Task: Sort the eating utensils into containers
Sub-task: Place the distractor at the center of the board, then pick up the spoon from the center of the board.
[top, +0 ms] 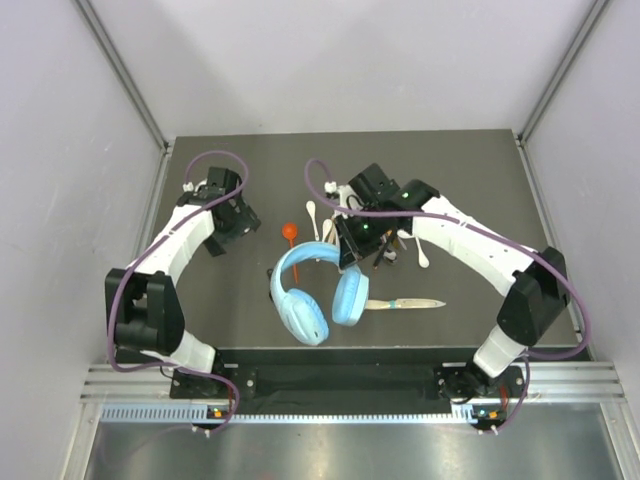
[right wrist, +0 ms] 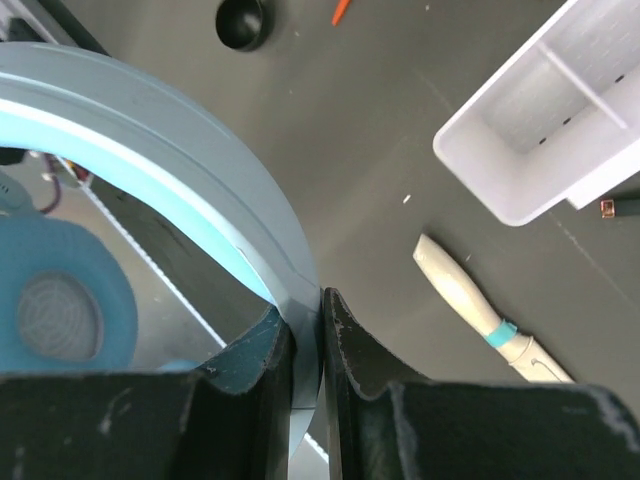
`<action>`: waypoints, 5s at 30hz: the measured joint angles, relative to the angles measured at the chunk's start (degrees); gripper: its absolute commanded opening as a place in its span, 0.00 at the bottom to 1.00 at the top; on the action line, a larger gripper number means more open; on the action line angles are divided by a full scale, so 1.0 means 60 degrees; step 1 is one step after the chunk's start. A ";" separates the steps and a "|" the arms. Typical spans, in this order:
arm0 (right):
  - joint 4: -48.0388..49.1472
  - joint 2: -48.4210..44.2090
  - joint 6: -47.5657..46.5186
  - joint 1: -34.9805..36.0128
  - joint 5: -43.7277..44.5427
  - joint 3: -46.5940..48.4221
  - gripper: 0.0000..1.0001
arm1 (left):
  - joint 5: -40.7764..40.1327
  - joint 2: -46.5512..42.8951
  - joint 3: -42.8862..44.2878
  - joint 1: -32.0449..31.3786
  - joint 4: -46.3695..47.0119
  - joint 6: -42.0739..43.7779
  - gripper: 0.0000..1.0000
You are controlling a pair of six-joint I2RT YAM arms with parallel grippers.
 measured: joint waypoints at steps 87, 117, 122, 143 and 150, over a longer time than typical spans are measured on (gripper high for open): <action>0.1002 0.3089 -0.1606 -0.1024 0.0696 0.0499 0.67 | -0.0171 -0.0335 -0.0648 0.0004 -0.0233 0.0248 0.99; 0.1228 -0.0616 0.0714 -0.4051 0.3279 -0.1173 0.73 | 0.1231 0.1450 0.0852 0.0109 0.0328 0.1002 0.99; 0.1147 -0.0656 0.1188 -0.4907 0.3381 -0.1734 0.72 | 0.1767 0.2149 0.1596 0.0459 0.0171 0.1290 0.99; 0.1082 0.0164 0.1501 -0.5246 0.3009 -0.2004 0.71 | 0.3293 0.0648 -0.0357 0.0171 -0.0565 0.2120 0.74; 0.1126 0.0455 0.1494 -0.5246 0.2834 -0.1931 0.71 | 0.3555 0.0801 -0.0415 -0.0262 -0.0725 0.2328 0.79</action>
